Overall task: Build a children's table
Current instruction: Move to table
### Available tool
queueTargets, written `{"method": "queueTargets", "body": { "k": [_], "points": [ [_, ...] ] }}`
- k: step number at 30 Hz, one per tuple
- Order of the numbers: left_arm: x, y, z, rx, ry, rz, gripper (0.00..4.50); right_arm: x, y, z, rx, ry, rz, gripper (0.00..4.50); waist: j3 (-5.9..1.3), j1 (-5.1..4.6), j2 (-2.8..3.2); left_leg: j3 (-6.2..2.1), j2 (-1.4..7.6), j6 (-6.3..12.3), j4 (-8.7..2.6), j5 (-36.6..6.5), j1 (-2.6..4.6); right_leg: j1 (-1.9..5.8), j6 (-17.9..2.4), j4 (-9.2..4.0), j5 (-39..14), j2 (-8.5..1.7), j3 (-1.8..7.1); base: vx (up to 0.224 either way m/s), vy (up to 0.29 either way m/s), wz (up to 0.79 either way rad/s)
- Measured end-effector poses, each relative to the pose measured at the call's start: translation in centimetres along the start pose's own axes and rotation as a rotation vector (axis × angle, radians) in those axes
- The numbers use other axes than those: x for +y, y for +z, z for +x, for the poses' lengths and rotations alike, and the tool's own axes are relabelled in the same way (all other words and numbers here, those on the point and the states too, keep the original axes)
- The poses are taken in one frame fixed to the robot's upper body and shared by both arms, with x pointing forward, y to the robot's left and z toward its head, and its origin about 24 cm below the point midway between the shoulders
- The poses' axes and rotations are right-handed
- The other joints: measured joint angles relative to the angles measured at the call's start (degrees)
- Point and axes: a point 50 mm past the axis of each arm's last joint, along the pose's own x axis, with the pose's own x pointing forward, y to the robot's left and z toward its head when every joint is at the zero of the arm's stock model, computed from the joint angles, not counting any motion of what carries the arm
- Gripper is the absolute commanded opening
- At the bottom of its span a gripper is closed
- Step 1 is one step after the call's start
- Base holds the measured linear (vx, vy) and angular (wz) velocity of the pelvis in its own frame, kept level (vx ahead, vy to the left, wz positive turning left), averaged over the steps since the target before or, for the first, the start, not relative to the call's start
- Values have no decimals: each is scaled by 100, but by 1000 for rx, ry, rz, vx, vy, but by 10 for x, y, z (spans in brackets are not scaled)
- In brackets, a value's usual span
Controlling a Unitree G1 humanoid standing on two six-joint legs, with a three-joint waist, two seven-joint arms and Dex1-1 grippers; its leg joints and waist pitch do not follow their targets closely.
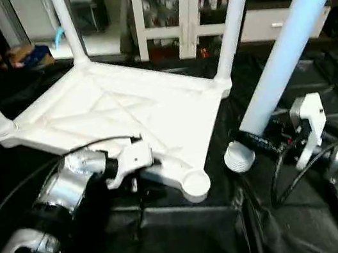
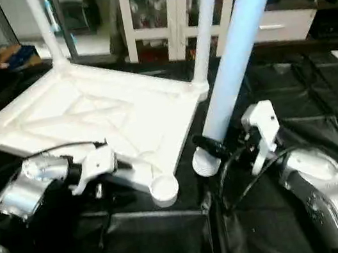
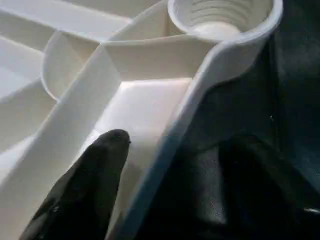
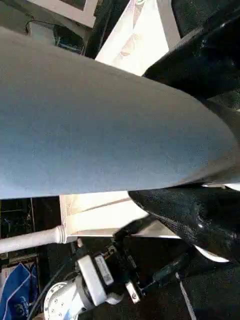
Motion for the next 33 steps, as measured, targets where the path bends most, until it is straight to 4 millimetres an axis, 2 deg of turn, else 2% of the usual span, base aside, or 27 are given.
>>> {"method": "queueTargets", "body": {
  "k": [6,13,19,23,33],
  "points": [
    [4,-1,-3,31,-8,11,284,0,0,0,1,7,-2,182,0,-10,0,6,0,0,0,0,1,0,0,-1,0,0,4,0,0,0],
    [3,2,-4,43,43,-94,235,0,0,0,2,7,-3,182,0,-20,-1,12,4,0,-5,0,0,-5,-1,-5,-1,0,3,0,0,0],
    [-12,0,0,20,40,-162,193,4,-3,4,2,23,8,182,-1,-24,2,20,6,1,-19,-1,4,-3,-1,-22,-1,1,3,0,0,0],
    [-22,4,4,15,47,-181,168,10,-6,10,-2,45,25,182,-2,-60,2,27,6,1,-36,-1,10,-1,-2,-36,-1,0,5,0,0,0],
    [-41,8,10,10,169,-383,127,11,-4,18,-24,33,49,182,-4,-308,-17,31,9,0,-61,-1,19,-2,-2,-47,-1,0,3,0,0,0]
  ]
}}
